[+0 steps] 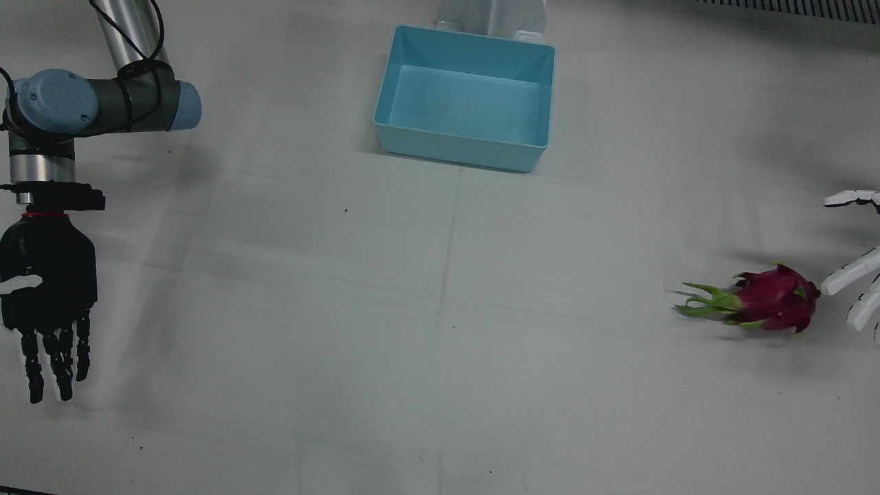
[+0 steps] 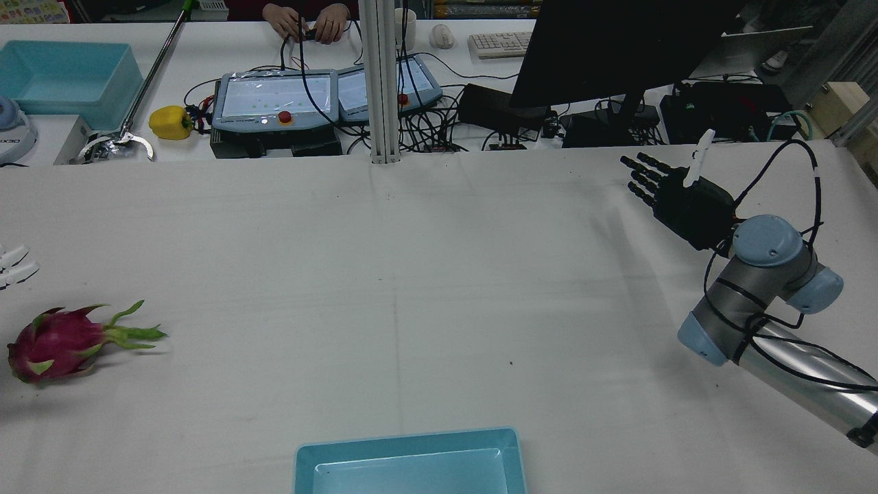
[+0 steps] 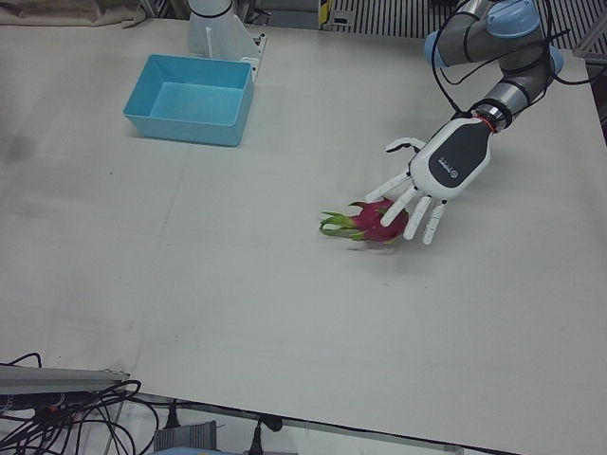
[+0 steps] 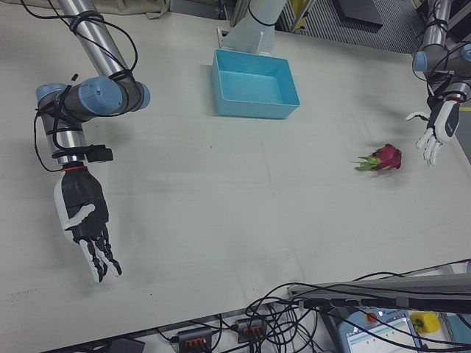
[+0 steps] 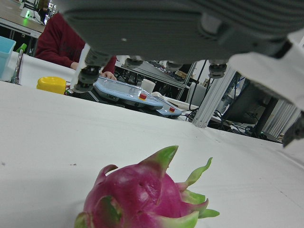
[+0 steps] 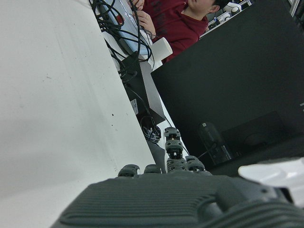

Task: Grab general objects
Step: 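Move the left hand in toward the dragon fruit, then close the left hand fingers around the dragon fruit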

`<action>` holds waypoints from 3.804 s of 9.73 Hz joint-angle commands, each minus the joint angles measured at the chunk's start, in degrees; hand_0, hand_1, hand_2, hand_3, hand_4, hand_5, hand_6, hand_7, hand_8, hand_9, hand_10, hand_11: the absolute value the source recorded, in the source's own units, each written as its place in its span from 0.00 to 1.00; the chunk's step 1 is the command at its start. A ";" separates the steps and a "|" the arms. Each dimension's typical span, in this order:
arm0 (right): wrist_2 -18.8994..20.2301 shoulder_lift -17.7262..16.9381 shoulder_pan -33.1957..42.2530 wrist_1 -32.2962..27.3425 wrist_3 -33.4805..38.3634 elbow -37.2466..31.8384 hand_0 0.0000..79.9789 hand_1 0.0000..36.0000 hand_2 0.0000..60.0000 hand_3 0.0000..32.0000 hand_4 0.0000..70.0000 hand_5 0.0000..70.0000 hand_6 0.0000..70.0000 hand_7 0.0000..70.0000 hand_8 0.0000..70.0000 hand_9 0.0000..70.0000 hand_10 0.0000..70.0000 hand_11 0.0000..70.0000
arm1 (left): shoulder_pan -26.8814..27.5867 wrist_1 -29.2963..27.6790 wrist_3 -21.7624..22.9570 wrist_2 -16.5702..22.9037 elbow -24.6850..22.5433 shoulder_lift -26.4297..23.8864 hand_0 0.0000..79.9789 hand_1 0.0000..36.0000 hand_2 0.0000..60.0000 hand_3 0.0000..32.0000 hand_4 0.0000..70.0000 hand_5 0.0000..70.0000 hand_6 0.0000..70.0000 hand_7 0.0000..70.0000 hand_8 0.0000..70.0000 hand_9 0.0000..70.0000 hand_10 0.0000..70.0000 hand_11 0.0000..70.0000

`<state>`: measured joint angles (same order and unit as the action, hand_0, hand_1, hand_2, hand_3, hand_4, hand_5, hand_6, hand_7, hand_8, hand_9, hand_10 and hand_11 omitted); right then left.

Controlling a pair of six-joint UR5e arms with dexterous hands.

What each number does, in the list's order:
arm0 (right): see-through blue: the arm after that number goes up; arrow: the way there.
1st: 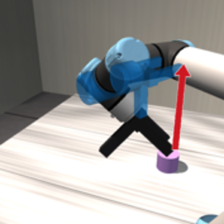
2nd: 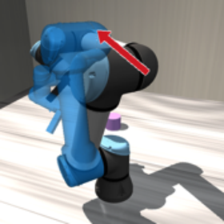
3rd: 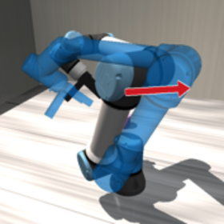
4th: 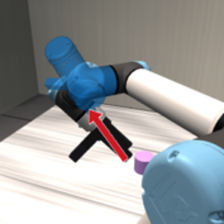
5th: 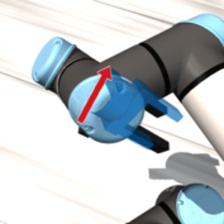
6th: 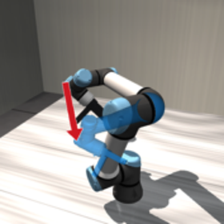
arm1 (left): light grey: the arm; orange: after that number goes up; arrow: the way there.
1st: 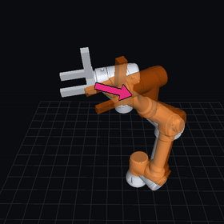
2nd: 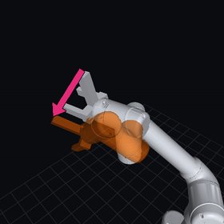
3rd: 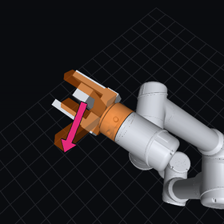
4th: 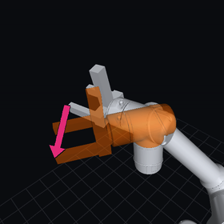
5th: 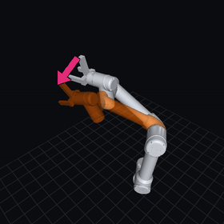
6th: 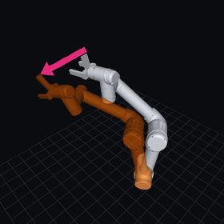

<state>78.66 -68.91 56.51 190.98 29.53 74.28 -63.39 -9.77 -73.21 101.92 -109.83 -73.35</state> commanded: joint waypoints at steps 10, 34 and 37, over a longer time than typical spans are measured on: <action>0.00 0.00 0.00 -0.08 0.00 -0.10 0.00 0.00 0.00 0.00 0.00 0.00 0.00 0.00 0.00 0.00 0.00 0.00 | 5.38 -9.91 5.27 -0.76 9.01 -3.54 0.21 0.56 1.00 1.00 0.00 0.00 0.00 0.00 0.00 0.00 0.00 0.00; 0.00 0.00 0.00 -0.08 0.00 -0.18 0.00 0.00 0.00 0.00 0.00 0.00 0.00 0.00 0.00 0.00 0.00 0.00 | 8.02 -11.93 4.22 -3.39 16.31 -7.42 0.35 0.78 1.00 1.00 0.00 0.00 0.00 0.00 0.00 0.00 0.00 0.00; 0.00 0.00 0.00 -0.08 0.00 -0.10 0.00 0.00 0.00 0.00 0.00 0.00 0.00 0.00 0.00 0.00 0.00 0.00 | 8.02 -11.85 1.76 -3.13 16.66 -7.51 0.36 0.73 1.00 1.00 0.00 0.00 0.00 0.00 0.00 0.00 0.00 0.00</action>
<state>78.66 -68.91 56.51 190.90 29.56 74.09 -55.38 -21.51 -70.30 98.79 -93.60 -80.81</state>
